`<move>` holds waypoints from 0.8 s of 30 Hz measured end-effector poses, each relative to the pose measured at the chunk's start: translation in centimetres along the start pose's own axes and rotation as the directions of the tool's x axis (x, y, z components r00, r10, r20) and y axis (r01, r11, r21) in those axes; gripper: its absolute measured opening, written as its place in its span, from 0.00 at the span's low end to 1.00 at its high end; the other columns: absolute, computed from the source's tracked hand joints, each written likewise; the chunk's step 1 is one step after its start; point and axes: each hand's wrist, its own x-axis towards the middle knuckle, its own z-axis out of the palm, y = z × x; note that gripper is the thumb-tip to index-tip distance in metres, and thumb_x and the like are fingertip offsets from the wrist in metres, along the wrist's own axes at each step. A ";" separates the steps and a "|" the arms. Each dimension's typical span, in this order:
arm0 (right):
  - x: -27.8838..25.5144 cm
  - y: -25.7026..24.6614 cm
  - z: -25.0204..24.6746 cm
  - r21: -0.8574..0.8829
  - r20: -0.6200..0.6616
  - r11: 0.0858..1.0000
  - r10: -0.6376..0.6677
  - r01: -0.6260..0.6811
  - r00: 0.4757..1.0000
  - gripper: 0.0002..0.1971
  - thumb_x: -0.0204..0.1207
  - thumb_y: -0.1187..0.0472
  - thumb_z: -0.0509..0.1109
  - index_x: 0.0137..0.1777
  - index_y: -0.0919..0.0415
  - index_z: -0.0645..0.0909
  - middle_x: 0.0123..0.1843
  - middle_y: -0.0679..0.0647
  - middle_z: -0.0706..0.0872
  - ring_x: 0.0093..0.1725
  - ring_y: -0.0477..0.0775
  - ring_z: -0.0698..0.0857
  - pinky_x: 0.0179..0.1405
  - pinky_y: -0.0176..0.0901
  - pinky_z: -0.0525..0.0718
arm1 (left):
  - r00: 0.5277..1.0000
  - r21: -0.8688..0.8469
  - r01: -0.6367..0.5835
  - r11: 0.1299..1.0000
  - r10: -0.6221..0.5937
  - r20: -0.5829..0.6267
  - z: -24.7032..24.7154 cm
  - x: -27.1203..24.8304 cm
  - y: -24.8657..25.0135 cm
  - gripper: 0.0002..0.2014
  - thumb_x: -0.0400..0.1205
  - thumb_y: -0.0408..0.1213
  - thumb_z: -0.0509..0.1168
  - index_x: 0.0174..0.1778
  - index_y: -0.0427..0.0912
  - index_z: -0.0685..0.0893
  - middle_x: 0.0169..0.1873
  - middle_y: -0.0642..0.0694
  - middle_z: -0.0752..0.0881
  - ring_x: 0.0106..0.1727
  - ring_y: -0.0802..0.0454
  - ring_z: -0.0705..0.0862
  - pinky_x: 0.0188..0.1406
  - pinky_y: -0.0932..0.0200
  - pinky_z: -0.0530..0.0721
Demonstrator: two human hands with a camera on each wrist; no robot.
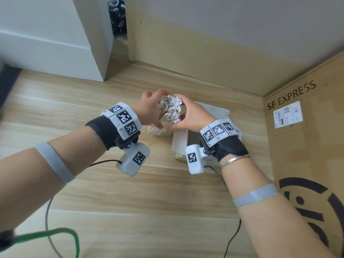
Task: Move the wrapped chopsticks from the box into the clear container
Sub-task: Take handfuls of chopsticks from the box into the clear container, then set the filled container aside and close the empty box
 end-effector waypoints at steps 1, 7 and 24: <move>0.3 -0.2 -0.3 0.011 -0.011 1.000 0.002 -0.002 1.000 0.51 0.59 0.53 0.82 0.80 0.49 0.57 0.71 0.48 0.78 0.61 0.47 0.80 0.58 0.34 0.73 | 0.999 0.007 -0.019 1.000 0.020 -0.026 -0.4 0.3 0.2 0.50 0.64 0.29 0.79 0.79 0.50 0.59 0.76 0.34 0.61 0.73 0.35 0.71 0.73 0.44 0.72; 3.2 -1.4 -3.0 0.105 -0.089 0.994 0.020 -0.011 0.996 0.52 0.58 0.57 0.83 0.80 0.57 0.58 0.74 0.51 0.75 0.72 0.47 0.74 0.69 0.38 0.71 | 0.984 0.030 -0.117 0.993 0.120 -0.134 -3.5 3.1 0.9 0.51 0.64 0.28 0.78 0.80 0.53 0.59 0.76 0.38 0.65 0.74 0.39 0.71 0.73 0.47 0.73; 11.8 -1.7 -6.1 0.117 -0.224 0.991 0.095 -0.070 0.970 0.51 0.63 0.61 0.81 0.82 0.59 0.54 0.81 0.53 0.67 0.80 0.51 0.66 0.76 0.41 0.63 | 0.960 -0.106 -0.131 0.986 0.099 -0.262 -6.9 11.1 0.4 0.49 0.69 0.26 0.75 0.82 0.48 0.54 0.81 0.47 0.65 0.80 0.45 0.67 0.76 0.53 0.69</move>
